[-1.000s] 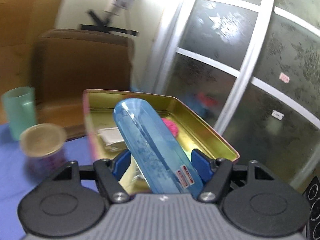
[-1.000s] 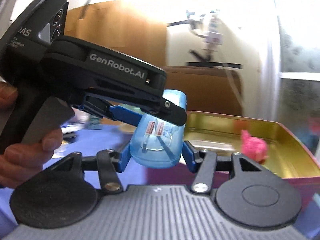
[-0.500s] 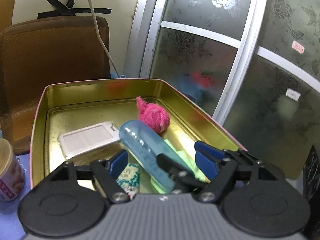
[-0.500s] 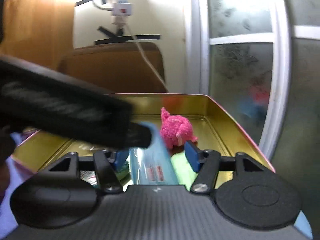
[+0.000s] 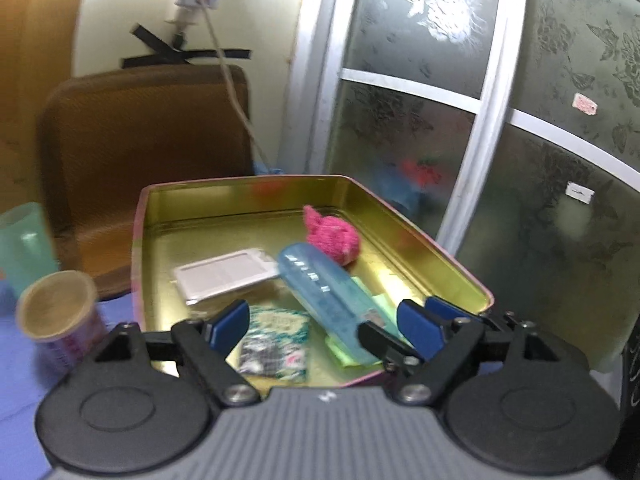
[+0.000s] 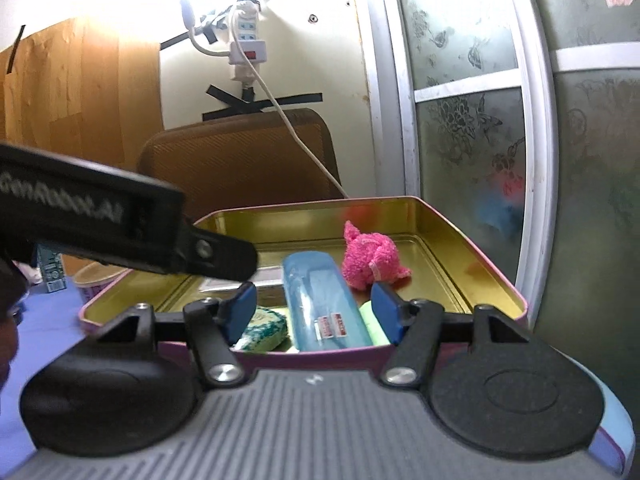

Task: Organize soft objects
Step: 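Lower the blue case with the right gripper into the pink tin and release, then move both grippers back toward the remaining items on the table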

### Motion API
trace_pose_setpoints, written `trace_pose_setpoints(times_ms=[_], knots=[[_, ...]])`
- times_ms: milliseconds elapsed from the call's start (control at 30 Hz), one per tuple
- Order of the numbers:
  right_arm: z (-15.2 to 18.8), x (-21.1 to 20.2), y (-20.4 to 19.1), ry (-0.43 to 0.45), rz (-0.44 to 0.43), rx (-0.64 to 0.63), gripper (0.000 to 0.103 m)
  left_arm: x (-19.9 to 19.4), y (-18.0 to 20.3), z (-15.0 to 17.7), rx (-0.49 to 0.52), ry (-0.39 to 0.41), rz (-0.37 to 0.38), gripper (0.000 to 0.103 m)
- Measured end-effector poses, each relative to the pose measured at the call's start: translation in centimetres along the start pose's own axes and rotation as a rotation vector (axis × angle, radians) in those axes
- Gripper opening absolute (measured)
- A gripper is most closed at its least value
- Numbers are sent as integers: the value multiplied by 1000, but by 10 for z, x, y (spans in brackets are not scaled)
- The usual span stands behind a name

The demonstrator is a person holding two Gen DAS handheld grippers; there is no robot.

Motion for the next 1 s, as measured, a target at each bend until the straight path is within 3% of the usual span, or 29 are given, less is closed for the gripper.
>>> trace_pose_setpoints(times_ms=[333,567,1000], knots=[[8,-17,-23,-18,0,-22,66,-38,-53,34,-40,-14,-133,84],[1,-22,-36,-3,-8,21,66,-51,-87,55,-101,-31,-177,84],[3,-24,-76,-13,-56,57,66,-58,-127,88,-112,-47,-248,84]])
Point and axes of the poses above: each gripper's, at about its wrist camera, not at the fingertips, and x roughly the way its jaws point, y to its right, z to its underside, the point moved 10 cm from there along x, roughly the way its jaws point, and after that the axes turned 9 degrees about -z, right-handed, at the moved point
